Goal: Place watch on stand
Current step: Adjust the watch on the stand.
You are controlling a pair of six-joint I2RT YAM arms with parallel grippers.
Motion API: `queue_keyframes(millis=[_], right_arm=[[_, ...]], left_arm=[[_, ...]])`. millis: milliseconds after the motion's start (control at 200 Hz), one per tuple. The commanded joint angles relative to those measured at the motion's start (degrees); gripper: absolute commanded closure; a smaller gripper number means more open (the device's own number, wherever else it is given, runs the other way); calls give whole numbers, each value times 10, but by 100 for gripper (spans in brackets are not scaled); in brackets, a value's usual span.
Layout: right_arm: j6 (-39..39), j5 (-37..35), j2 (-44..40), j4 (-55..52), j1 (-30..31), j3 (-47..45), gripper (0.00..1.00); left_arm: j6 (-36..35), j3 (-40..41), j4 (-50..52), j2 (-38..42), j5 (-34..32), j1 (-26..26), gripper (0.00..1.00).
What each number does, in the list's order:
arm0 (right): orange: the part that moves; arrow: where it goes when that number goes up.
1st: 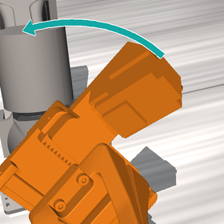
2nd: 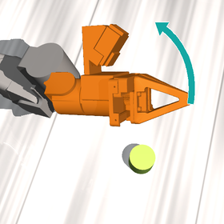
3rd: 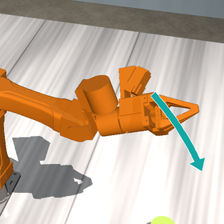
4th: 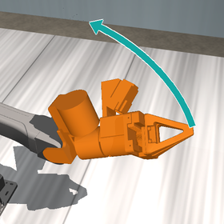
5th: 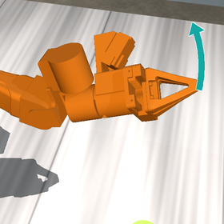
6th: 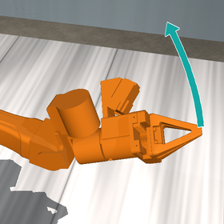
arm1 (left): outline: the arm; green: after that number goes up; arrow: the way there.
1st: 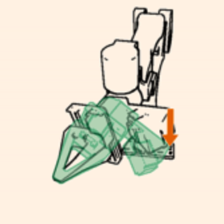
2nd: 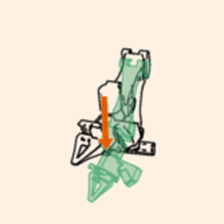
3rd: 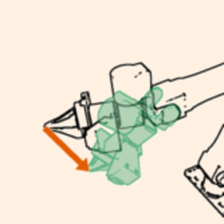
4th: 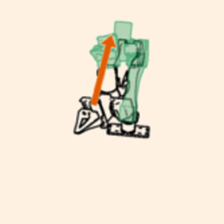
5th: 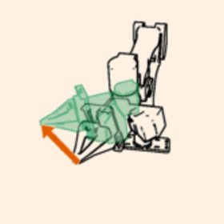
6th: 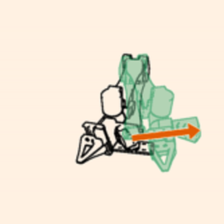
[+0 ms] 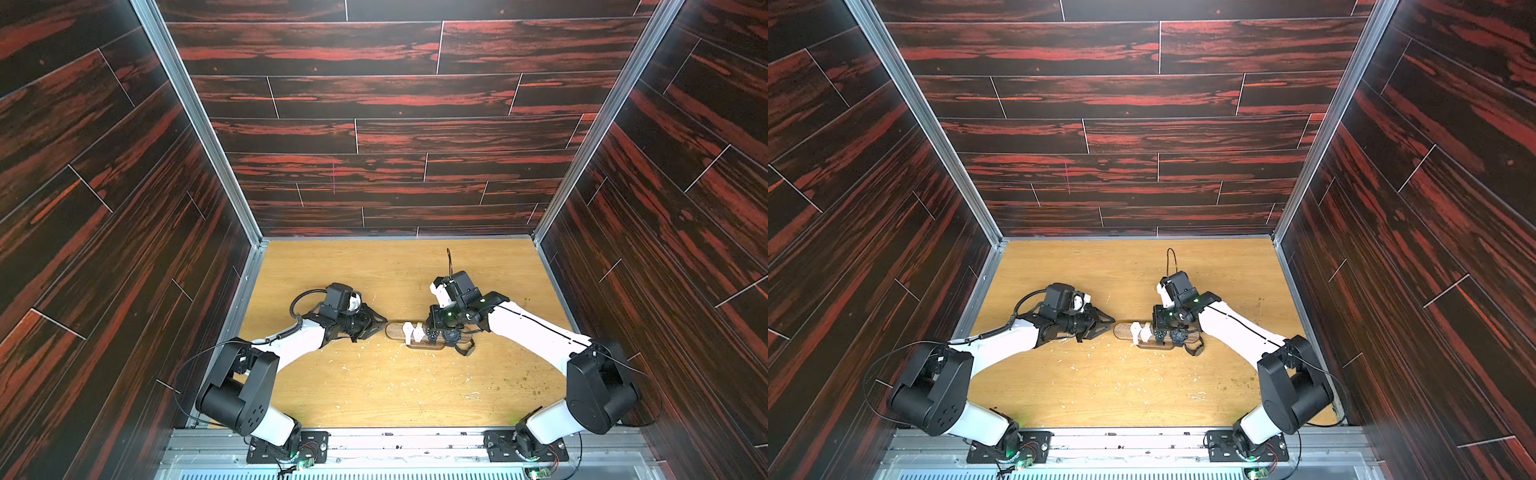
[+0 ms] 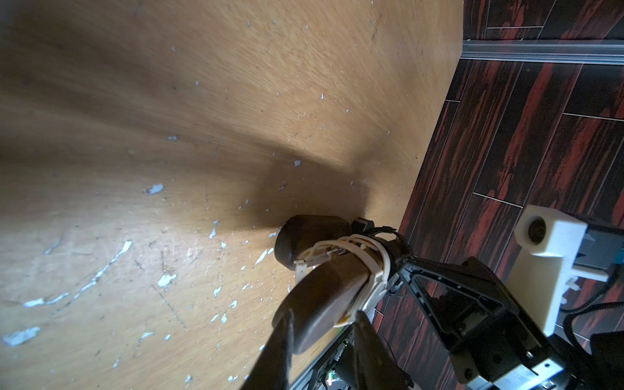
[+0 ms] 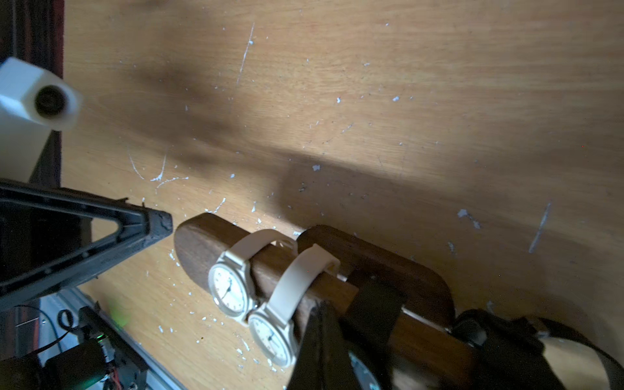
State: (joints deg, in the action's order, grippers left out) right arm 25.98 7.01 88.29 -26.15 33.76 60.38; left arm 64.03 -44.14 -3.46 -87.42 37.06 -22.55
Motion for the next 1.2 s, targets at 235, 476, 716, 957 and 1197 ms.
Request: queue_keyframes(millis=[235,476,716,957,1197], right_arm=[[-12,12,-31,-12,2,-2,100],[-6,0,-84,-51,2,6,100],[14,-65,-124,-115,-2,-35,100],[24,-88,-127,-127,-9,-60,100],[31,-88,-116,-104,-39,-70,100]], left_arm=[[-2,-10,-2,1,6,2,68],[-4,-16,0,0,7,3,68],[-6,-21,8,-1,11,3,68],[-8,-21,12,-4,9,2,68],[-6,-17,10,-4,6,2,68]])
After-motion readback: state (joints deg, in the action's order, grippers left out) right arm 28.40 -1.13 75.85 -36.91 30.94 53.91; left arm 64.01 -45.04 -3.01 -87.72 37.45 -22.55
